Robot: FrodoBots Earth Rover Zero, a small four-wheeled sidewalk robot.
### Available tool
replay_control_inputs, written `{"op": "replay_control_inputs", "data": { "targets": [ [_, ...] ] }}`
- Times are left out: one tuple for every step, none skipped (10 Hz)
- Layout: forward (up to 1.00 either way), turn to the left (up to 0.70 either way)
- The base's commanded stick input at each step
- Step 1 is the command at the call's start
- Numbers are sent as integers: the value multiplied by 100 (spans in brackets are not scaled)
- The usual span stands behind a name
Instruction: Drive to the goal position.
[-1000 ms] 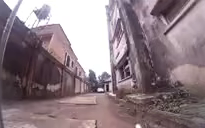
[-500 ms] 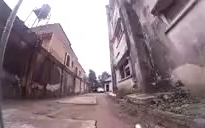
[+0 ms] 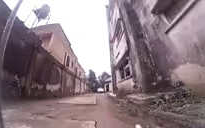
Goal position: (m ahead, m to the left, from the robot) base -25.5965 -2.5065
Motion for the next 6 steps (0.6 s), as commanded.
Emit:
{"op": "replay_control_inputs", "data": {
  "targets": [
    [5,5],
    [5,5],
    [5,15],
    [5,30],
    [5,45],
    [5,50]
  ]
}}
